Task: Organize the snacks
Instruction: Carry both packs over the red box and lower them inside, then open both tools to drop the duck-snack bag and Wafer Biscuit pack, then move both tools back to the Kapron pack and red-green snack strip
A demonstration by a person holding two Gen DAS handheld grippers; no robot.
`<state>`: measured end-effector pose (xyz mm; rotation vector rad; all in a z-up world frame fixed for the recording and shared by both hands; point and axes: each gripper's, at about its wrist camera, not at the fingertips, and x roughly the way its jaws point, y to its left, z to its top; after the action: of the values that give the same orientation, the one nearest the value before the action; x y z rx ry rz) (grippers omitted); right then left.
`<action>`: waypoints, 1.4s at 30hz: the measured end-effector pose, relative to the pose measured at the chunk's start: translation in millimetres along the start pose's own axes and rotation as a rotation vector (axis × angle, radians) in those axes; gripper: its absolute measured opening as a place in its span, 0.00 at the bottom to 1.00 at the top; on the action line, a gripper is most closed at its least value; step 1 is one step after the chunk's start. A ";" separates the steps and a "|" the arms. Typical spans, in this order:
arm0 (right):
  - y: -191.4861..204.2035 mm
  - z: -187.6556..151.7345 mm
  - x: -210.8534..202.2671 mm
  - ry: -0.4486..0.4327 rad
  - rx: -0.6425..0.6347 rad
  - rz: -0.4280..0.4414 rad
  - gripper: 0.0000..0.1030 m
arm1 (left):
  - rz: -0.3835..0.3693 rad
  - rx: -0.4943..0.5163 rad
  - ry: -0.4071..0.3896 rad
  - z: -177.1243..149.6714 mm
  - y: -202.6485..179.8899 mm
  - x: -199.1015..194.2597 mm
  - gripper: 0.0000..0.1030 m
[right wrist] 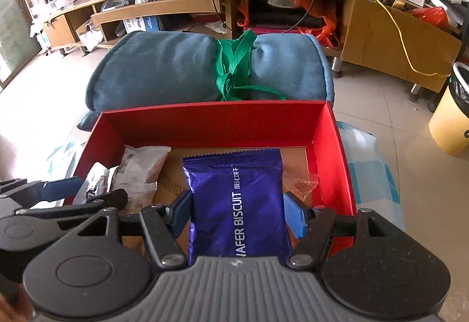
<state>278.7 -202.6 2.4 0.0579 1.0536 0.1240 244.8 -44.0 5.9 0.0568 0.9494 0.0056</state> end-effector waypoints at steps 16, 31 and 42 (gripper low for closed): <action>-15.1 7.9 5.3 -0.016 0.074 0.009 0.64 | -0.020 -0.015 -0.006 6.0 -3.6 -1.4 0.74; -21.1 0.6 -27.0 -0.053 0.098 0.015 0.64 | -0.064 -0.010 -0.018 -8.3 -1.0 -31.4 0.77; -18.7 -37.9 -59.0 -0.013 0.066 0.040 0.64 | -0.135 0.036 0.096 -60.6 -1.8 -43.5 0.81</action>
<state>218.3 -229.1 32.5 0.1391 1.0442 0.1253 170.2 -44.3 5.9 0.0256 1.0474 -0.1340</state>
